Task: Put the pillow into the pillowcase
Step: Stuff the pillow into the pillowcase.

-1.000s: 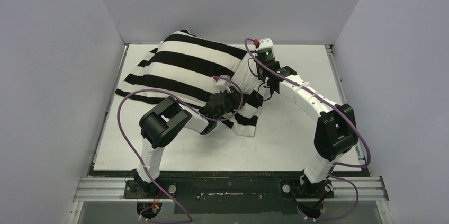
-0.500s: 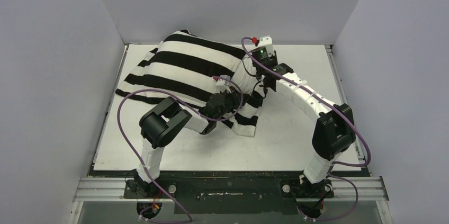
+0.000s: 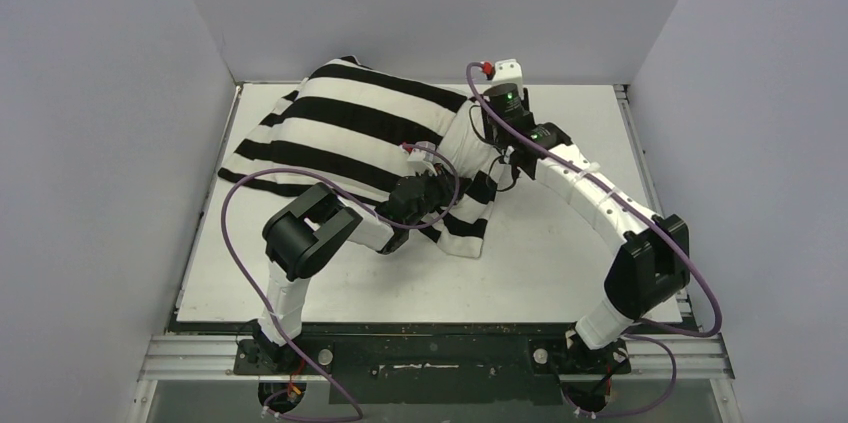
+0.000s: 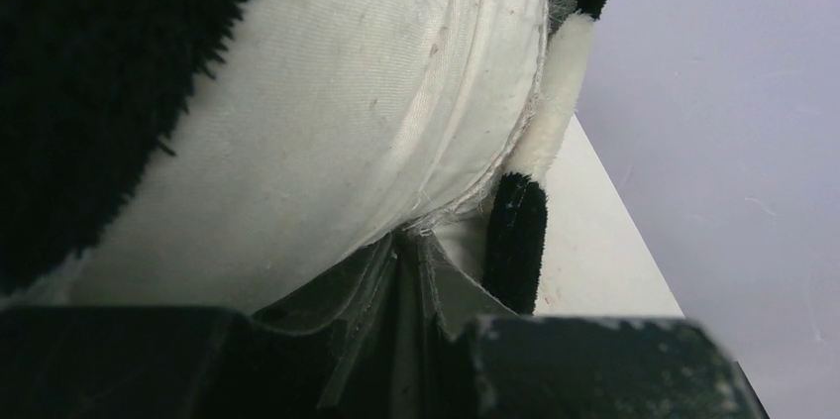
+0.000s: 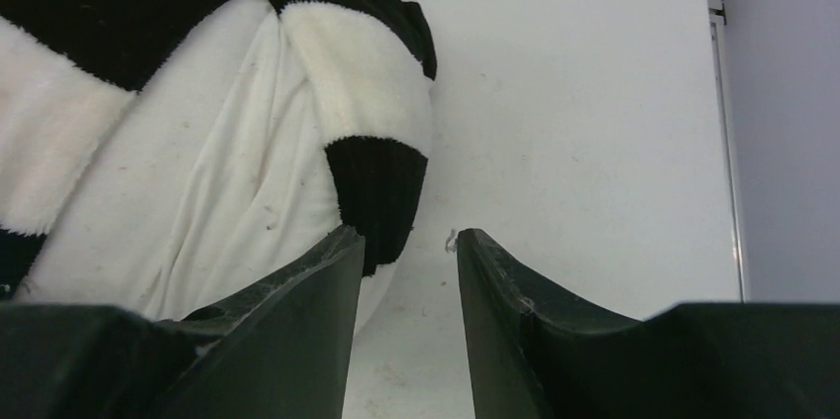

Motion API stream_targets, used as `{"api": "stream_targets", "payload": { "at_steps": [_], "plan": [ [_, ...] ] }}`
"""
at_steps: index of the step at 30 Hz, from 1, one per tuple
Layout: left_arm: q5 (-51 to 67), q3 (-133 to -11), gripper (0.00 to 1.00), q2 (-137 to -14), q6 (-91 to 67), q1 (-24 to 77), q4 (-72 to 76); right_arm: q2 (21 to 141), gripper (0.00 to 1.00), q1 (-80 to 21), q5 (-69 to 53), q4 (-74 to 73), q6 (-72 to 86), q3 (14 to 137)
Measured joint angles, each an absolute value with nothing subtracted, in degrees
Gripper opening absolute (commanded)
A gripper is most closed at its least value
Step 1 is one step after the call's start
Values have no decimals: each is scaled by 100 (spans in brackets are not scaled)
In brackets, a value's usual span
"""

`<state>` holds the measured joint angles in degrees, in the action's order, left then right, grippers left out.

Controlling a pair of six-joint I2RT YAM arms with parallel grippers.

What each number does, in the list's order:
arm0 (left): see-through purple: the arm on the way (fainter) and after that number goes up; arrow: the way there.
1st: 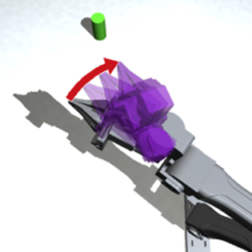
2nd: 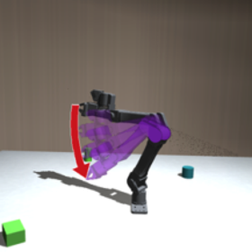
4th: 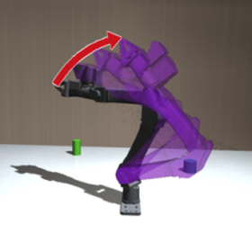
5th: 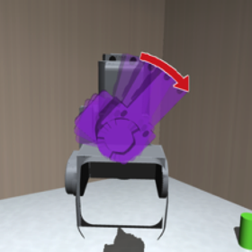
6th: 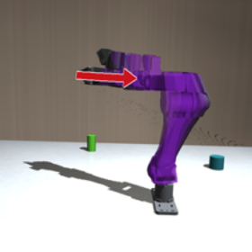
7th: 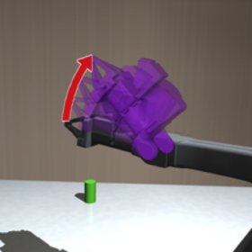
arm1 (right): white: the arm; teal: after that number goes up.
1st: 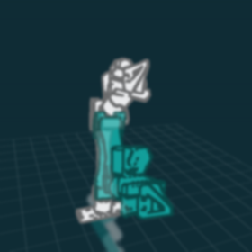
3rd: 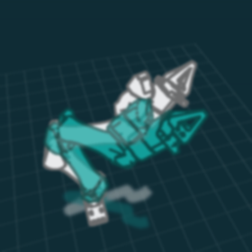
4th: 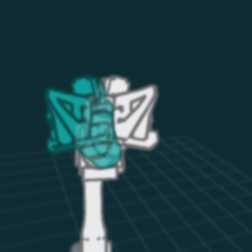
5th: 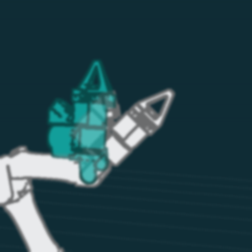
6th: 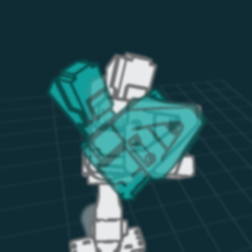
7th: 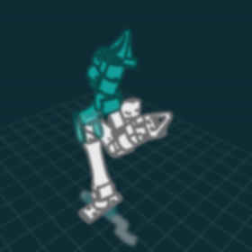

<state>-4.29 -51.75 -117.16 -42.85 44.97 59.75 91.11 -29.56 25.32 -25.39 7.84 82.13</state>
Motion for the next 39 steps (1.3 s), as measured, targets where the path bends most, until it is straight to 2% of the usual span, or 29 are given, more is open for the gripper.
{"api": "stream_targets", "payload": {
  "at_steps": [14, 17, 21, 28, 29, 32, 33, 36, 39],
  "plan": [
    [-508, -5168, 14, -11657, -4285, 4536, 5885, 9800, 40, -2910, 2018, -2532, 840, 8145],
    [-513, -5168, 14, -11655, -4287, 4541, 5883, 9839, 25, -2845, 1962, -2534, 884, 8082],
    [-513, -5168, 14, -11625, -4289, 4545, 5848, 9839, 0, -2794, 1959, -2534, 974, 8058],
    [-526, -5162, 14, -11572, -4318, 4560, 5778, 9808, 0, -2755, 1935, -2432, 989, 7955],
    [-532, -5162, 14, -11566, -4327, 4563, 5765, 9782, 4, -2740, 1892, -2399, 991, 7929],
    [-548, -5162, 14, -11539, -4335, 4567, 5719, 9590, 29, -2624, 1553, -2220, 1059, 7717],
    [-552, -5159, 14, -11528, -4335, 4567, 5706, 9494, 33, -2561, 1439, -2156, 1114, 7609],
    [-556, -5153, 15, -11502, -4335, 4567, 5669, 9247, 33, -2381, 1260, -2073, 1205, 7382],
    [-556, -5153, 15, -11496, -4335, 4569, 5655, 9135, 29, -2287, 1162, -2016, 1288, 7258]
  ]
}}
